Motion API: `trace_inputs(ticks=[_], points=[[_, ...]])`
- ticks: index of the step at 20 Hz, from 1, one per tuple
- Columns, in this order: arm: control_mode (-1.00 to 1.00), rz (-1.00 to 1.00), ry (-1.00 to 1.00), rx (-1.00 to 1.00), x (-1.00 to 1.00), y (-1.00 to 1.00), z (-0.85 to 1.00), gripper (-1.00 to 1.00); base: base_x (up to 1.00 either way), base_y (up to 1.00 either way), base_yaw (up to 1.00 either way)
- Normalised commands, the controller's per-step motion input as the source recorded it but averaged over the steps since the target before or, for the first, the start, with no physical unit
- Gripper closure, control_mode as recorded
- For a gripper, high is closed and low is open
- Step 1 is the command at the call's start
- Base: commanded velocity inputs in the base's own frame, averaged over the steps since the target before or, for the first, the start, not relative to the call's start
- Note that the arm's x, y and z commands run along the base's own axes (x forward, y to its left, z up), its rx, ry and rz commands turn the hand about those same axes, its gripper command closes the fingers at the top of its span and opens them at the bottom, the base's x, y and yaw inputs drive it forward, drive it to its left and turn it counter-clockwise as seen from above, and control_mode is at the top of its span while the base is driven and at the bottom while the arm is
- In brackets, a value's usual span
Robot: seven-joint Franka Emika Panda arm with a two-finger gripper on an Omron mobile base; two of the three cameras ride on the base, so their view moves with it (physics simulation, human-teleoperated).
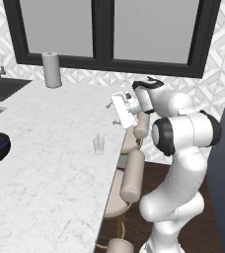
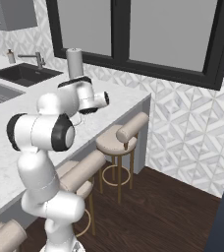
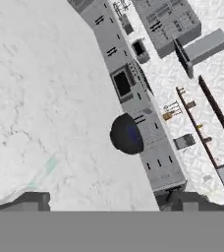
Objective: Take a straw from the drawer in front and place it inside the glass cup on the dining counter.
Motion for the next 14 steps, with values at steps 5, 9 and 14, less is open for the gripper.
trace_inputs(ticks=[5, 9, 14], points=[[-1.00, 0.00, -0.98, -0.86, -0.60, -0.15, -0.20, -1.00, 0.00, 0.00, 0.00], [-1.00, 0.00, -0.99, -0.87, -0.88, -0.05, -0.21, -1.00, 0.00, 0.00, 0.00], [-1.00, 0.00, -0.99, -0.83, -1.00, -0.14, -0.21, -1.00, 0.00, 0.00, 0.00]])
